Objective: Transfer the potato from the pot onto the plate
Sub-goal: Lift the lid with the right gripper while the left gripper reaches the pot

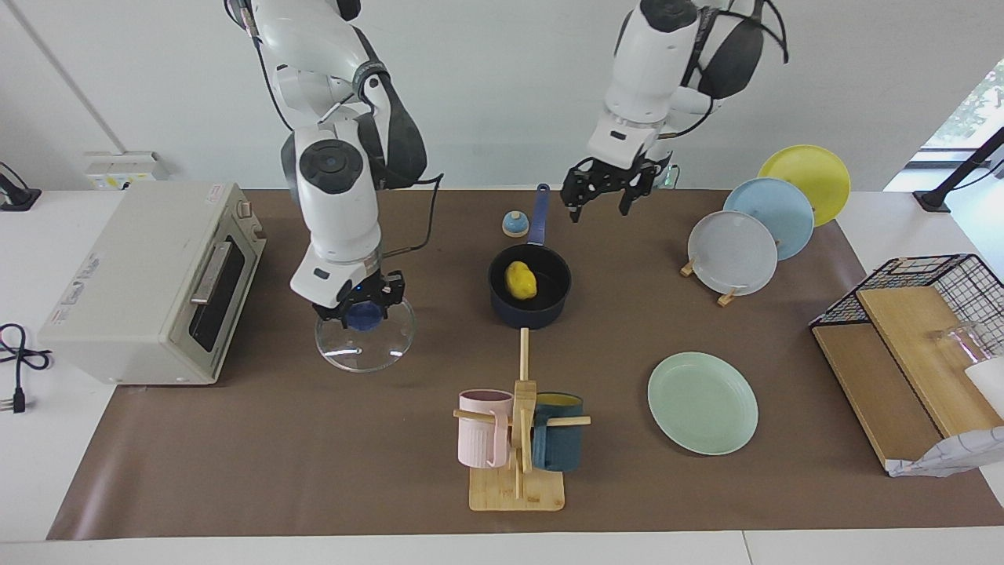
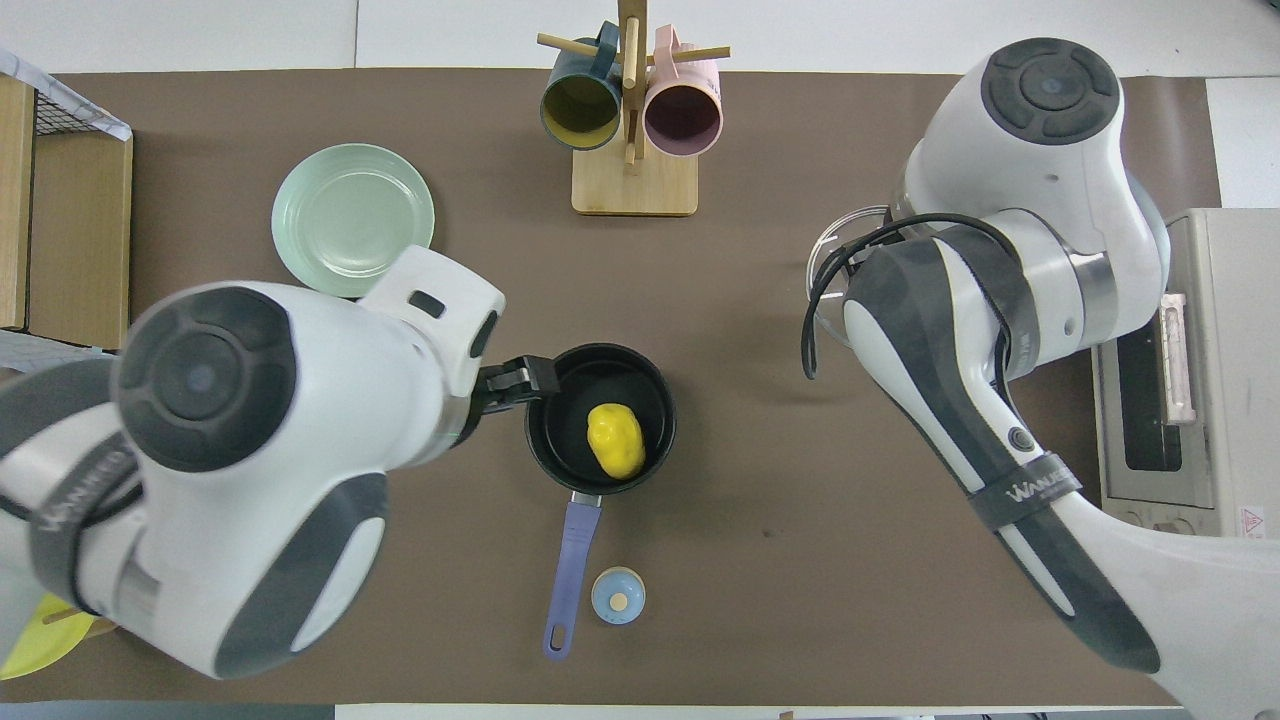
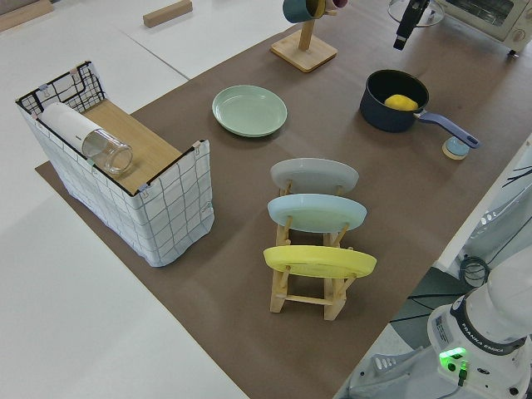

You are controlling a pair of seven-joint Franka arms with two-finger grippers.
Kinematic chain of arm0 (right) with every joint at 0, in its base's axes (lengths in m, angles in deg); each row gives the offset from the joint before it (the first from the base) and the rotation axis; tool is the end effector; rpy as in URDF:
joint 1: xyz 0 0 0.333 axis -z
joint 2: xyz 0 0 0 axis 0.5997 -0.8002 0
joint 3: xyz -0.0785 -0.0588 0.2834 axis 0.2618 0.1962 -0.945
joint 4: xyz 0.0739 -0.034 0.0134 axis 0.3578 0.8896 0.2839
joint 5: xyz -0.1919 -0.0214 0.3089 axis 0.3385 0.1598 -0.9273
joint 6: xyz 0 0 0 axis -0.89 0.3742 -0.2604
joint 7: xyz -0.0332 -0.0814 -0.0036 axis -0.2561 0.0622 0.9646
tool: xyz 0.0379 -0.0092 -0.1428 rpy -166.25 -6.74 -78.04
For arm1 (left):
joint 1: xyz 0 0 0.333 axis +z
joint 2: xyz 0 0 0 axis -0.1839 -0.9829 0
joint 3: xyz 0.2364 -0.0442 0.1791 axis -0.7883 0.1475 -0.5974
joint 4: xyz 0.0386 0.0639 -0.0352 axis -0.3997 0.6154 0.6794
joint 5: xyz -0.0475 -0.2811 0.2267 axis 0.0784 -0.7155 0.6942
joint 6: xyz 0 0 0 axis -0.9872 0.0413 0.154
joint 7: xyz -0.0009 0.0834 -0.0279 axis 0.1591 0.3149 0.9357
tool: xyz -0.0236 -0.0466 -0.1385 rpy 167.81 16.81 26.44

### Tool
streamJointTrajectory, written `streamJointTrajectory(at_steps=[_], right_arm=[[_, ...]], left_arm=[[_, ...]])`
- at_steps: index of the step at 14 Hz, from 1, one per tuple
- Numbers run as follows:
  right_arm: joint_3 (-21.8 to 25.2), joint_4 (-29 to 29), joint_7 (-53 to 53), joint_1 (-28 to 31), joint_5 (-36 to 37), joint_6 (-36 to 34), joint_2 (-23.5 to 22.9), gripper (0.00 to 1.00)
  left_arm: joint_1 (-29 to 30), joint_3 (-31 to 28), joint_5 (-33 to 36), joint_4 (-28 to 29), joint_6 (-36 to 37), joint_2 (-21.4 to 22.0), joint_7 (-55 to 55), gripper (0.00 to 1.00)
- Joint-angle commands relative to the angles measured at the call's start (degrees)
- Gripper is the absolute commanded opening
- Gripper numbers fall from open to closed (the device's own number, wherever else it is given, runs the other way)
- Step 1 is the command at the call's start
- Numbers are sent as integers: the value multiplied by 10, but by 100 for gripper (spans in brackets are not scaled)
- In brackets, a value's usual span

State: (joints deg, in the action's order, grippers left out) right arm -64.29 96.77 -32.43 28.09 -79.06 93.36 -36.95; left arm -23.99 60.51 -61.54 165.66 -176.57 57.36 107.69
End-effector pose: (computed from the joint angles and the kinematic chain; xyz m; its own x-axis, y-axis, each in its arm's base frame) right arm 0.6027 0.1185 0.4008 0.9512 0.3047 -0.0497 0.3083 -0.9461 0.0992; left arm 0.4151 -0.3226 0.4724 0.9819 0.1878 0.0258 0.1843 -0.9777 0.1005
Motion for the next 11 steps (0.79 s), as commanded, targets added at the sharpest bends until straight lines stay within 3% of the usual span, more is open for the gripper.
streamJointTrajectory(at_steps=[1, 3, 11], right_arm=[[-9, 108, 63, 50, -3, 100, 47, 57], [-9, 194, 96, 83, -4, 207, 65, 57], [-9, 255, 97, 110, -5, 248, 76, 59]], left_arm=[[-46, -12, -2, 35, -94, -79, 47, 100], [-46, -12, -2, 34, -134, -109, 47, 100], [-56, -12, -2, 37, -176, -161, 74, 100]])
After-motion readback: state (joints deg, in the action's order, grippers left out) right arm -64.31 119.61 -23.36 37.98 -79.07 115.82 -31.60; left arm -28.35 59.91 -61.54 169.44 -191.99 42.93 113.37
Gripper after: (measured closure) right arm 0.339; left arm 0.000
